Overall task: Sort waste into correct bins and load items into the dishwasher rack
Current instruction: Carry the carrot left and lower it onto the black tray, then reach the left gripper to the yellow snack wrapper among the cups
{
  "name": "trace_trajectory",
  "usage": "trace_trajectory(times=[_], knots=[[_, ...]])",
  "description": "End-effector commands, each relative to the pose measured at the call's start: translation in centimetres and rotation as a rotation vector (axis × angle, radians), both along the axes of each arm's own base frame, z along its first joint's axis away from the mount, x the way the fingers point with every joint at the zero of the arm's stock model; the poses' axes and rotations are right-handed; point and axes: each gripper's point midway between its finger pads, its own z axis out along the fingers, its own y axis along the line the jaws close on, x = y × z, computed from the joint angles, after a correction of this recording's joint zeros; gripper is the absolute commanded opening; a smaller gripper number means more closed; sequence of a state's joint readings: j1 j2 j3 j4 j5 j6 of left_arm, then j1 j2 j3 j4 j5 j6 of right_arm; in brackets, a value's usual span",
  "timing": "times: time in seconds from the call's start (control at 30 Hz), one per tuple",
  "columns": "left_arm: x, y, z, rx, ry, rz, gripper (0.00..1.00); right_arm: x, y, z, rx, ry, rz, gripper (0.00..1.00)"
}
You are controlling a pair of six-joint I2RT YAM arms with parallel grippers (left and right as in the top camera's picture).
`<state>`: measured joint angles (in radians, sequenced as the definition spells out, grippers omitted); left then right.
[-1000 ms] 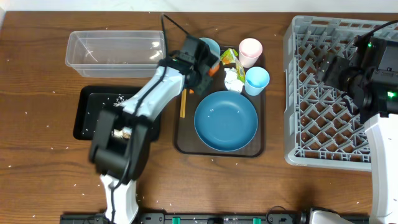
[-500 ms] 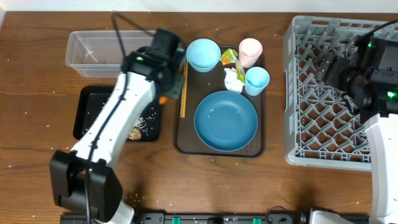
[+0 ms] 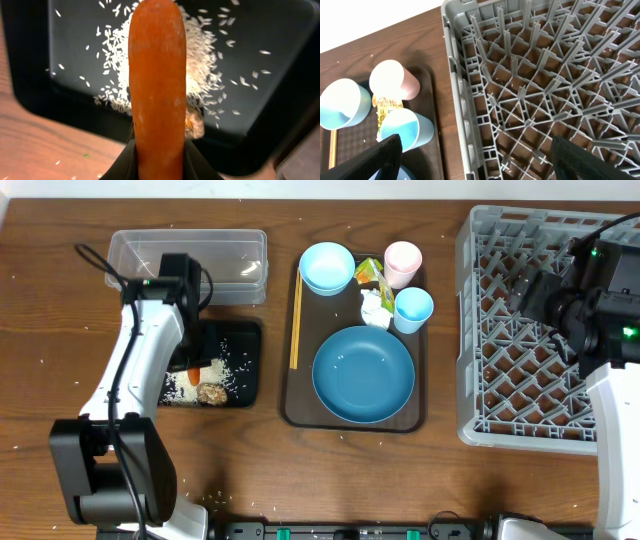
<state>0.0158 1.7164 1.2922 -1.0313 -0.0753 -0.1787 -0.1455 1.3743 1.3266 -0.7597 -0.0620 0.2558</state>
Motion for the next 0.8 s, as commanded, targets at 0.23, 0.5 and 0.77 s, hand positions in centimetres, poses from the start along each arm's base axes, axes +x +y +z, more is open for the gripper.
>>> trace_trajectory(times=[0.23,0.5,0.77], knots=[[0.3,0.2,-4.9,-0.008,-0.091,0.079,0.20,-0.1,-0.2,0.0,-0.005,0.007,-0.006,0.88],[0.6,0.0,-5.4,-0.020,-0.114,0.087,0.23,-0.1,-0.2,-0.1,-0.004,0.010,-0.006,0.88],[0.8,-0.1,-5.2,-0.020,-0.121,0.086,0.54,-0.1,-0.2,-0.1,-0.004,0.009,-0.006,0.87]])
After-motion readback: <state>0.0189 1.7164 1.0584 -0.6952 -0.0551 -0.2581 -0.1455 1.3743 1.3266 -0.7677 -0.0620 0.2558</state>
